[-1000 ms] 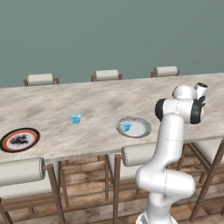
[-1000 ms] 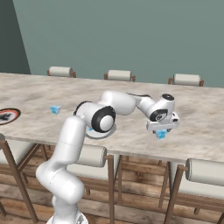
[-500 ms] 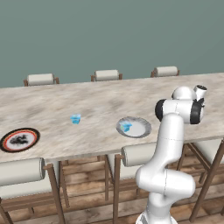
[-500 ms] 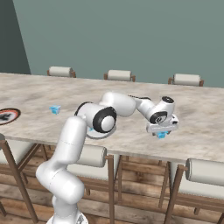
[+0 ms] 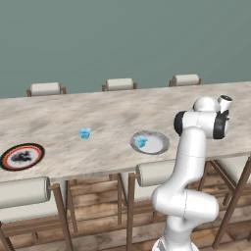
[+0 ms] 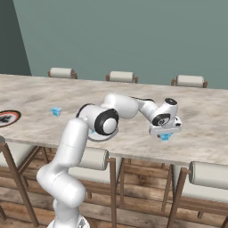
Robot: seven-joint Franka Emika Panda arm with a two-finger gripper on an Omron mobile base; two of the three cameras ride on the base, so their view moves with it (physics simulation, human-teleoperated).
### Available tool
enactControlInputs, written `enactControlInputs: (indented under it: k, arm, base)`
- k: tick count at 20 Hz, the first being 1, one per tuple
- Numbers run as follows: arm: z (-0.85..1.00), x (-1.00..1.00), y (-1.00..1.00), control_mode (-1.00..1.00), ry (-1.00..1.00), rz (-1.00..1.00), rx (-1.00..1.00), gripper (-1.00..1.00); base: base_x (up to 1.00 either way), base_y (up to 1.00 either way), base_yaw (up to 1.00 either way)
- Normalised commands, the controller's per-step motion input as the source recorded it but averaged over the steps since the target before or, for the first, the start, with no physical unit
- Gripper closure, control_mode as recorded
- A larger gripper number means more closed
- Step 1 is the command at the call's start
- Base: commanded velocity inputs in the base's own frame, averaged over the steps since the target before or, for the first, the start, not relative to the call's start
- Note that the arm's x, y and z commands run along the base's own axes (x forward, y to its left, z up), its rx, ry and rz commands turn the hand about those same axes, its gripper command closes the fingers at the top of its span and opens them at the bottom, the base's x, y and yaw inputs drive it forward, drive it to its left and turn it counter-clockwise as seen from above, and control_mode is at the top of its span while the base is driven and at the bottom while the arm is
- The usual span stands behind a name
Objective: Place two yogurt containers on each plate.
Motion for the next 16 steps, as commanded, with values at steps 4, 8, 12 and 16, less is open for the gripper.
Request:
enactControlInputs:
  k: [4,8,12,16]
  arm:
    - [0.12,0.00,0.04,-1.00,-0.02,0.00,0.00,1.00]
    - [0.11,-0.04,0.23,-1.00,0.00,0.00,-0.01,1.00]
    - [0.44,-0.43,0.45,-1.00,-0.07,0.00,0.00,1.00]
    - [0.37,-0.80,0.91,-1.00,-0.12,0.00,0.00,1.00]
  base:
    - [0.00,0.00,0.00]
    - [0.00,0.00,0.00]
    - [0.00,0.00,0.00]
    - [0.00,0.00,0.00]
